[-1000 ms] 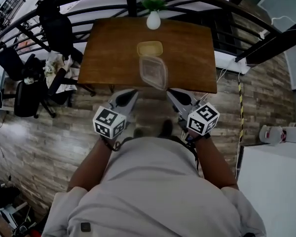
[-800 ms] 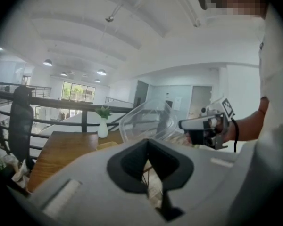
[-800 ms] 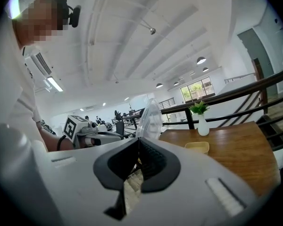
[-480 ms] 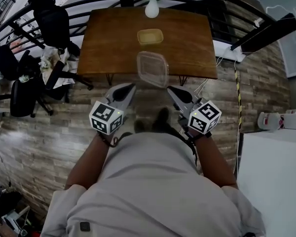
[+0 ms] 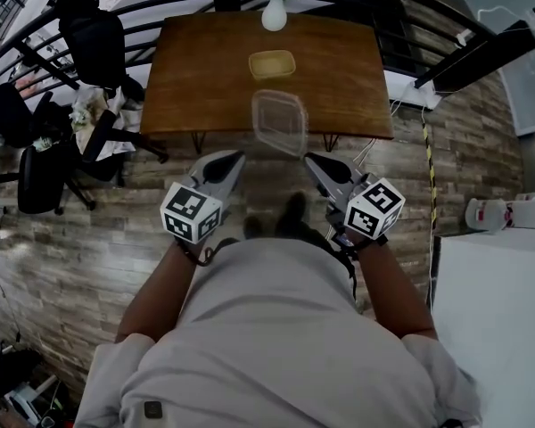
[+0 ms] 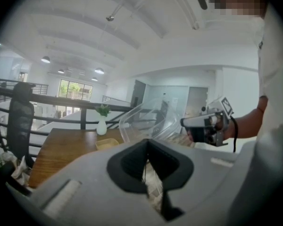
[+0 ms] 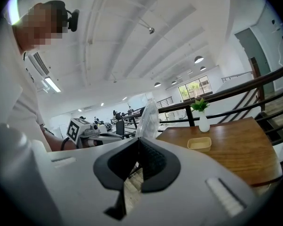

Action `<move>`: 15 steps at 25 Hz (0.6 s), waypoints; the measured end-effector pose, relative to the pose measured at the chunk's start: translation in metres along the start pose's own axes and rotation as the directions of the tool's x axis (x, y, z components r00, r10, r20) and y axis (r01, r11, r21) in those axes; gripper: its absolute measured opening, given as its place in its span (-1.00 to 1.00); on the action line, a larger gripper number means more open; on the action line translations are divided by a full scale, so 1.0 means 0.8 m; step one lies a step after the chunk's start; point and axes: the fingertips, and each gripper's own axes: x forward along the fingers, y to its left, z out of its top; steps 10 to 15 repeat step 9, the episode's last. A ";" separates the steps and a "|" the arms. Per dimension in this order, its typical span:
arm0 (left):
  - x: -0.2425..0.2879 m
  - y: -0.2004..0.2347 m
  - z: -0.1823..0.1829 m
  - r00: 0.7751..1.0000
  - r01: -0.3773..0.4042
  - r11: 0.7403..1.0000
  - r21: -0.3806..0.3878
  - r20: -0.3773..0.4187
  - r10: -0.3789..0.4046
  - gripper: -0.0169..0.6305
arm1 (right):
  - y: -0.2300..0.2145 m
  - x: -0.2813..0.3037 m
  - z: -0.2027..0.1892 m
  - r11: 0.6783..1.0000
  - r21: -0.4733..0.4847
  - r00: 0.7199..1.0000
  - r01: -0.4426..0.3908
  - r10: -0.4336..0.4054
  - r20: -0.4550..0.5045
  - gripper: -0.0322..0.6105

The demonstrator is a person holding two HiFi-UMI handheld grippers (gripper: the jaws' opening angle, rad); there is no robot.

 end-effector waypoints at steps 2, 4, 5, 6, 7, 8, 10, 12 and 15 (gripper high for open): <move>-0.001 0.003 0.003 1.000 0.000 1.000 0.000 0.003 0.000 -0.94 | 0.000 0.000 0.003 1.000 -0.004 1.000 0.004 -0.004 0.003 -0.88; -0.002 0.005 0.003 1.000 0.001 1.000 -0.001 0.002 -0.001 -0.94 | 0.000 0.003 0.005 1.000 -0.007 1.000 0.006 -0.006 0.004 -0.88; -0.002 0.005 0.002 1.000 0.002 1.000 -0.002 0.002 -0.002 -0.94 | 0.001 0.004 0.005 1.000 -0.007 1.000 0.007 -0.007 0.004 -0.88; -0.003 0.005 0.001 1.000 0.003 1.000 -0.003 0.001 -0.003 -0.94 | 0.002 0.005 0.004 1.000 -0.007 1.000 0.007 -0.007 0.004 -0.88; -0.004 0.005 0.000 1.000 0.003 1.000 -0.005 0.001 -0.003 -0.94 | 0.003 0.006 0.003 1.000 -0.007 1.000 0.007 -0.007 0.004 -0.88; -0.005 0.006 -0.001 1.000 0.004 1.000 -0.005 0.001 -0.004 -0.94 | 0.004 0.006 0.002 1.000 -0.007 1.000 0.007 -0.007 0.003 -0.88; -0.006 0.006 -0.002 1.000 0.005 1.000 -0.006 0.001 -0.005 -0.94 | 0.005 0.008 0.001 1.000 -0.007 1.000 0.006 -0.006 0.003 -0.88; -0.006 0.006 -0.002 1.000 0.005 1.000 -0.006 0.001 -0.005 -0.94 | 0.005 0.008 0.001 1.000 -0.007 1.000 0.006 -0.006 0.003 -0.88; -0.006 0.006 -0.002 1.000 0.005 1.000 -0.006 0.001 -0.005 -0.94 | 0.005 0.008 0.001 1.000 -0.007 1.000 0.006 -0.006 0.003 -0.88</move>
